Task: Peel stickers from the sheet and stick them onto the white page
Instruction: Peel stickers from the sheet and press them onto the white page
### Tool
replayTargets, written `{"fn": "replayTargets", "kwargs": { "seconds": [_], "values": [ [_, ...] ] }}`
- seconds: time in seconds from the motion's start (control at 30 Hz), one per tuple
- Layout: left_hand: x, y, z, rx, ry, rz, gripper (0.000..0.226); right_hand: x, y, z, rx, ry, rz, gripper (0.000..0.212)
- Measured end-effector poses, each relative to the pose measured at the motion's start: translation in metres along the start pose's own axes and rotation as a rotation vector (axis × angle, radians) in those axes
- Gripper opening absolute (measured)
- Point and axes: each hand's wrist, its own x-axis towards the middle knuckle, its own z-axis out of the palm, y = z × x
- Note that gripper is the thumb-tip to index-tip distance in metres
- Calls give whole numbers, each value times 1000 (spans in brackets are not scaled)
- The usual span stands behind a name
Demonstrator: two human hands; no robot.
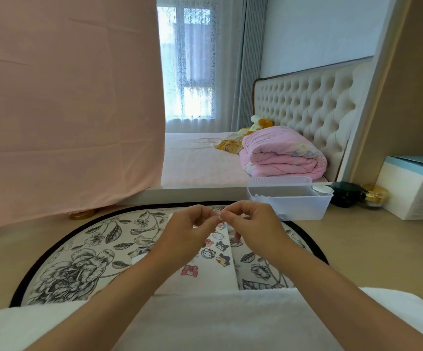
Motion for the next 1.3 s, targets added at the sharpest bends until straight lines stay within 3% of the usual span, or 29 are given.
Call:
{"fn": "replayTargets", "kwargs": {
  "seconds": [0.23, 0.4, 0.6, 0.8, 1.0, 1.1, 1.2, 1.3],
  "values": [
    [25, 11, 38, -40, 17, -20, 10, 10, 19, -34, -26, 33, 11, 10],
    [45, 6, 54, 63, 4, -39, 11, 22, 31, -48, -95, 55, 52, 12],
    [62, 2, 59, 97, 31, -65, 13, 55, 45, -68, -209, 199, 64, 12],
    [61, -1, 52, 150, 13, -87, 14, 87, 49, -84, -565, 336, 20, 10],
    [52, -6, 40, 111, 3, -136, 16, 96, 47, -82, -608, 275, 94, 15],
    [46, -3, 33, 60, 4, -170, 15, 81, 28, -71, -548, 218, -19, 17],
    [37, 3, 25, -45, 4, -233, 15, 52, 9, -51, -473, 51, -157, 17],
    [24, 7, 14, -119, -24, -275, 15, 25, 0, -30, -521, -55, -268, 23]
  ]
}}
